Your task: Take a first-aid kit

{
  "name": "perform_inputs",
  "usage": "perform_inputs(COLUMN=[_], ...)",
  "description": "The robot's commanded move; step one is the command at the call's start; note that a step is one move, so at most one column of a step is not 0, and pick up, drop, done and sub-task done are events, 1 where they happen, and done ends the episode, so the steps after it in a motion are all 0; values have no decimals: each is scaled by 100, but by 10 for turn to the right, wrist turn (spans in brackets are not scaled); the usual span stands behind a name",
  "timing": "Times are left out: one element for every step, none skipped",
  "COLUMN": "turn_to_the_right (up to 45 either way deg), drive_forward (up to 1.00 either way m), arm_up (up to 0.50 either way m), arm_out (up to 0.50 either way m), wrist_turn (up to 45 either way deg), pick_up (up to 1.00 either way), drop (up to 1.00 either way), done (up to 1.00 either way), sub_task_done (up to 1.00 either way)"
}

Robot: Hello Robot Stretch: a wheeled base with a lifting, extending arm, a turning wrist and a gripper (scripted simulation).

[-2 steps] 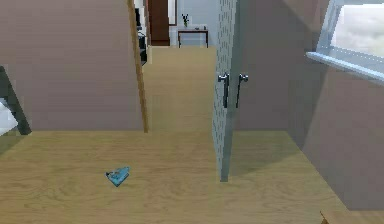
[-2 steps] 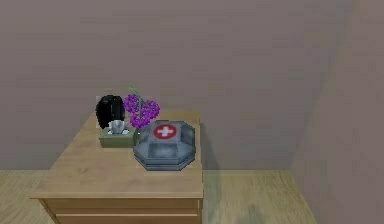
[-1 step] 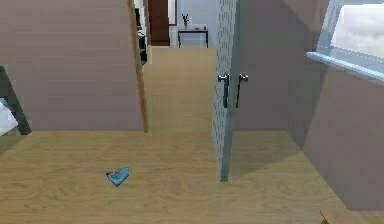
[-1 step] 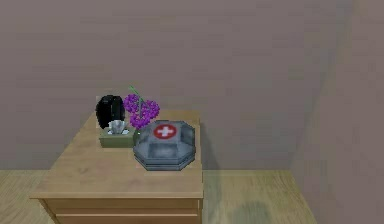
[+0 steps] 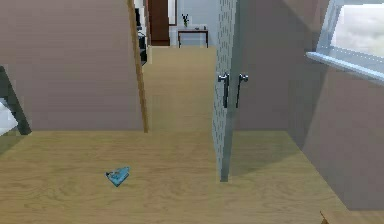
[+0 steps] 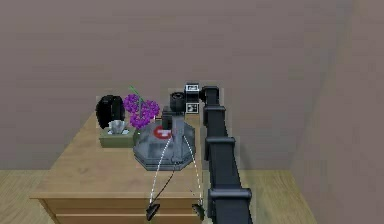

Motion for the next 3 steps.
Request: perform_inputs(turn_to_the_right=[0,0,0], drive_forward=[0,0,0], arm_up=[0,0,0], arm_out=[0,0,0], wrist_turn=[450,450,450], pick_up=[0,0,0], drop=[0,0,0], done=[0,0,0], sub_task_done=[0,0,0])
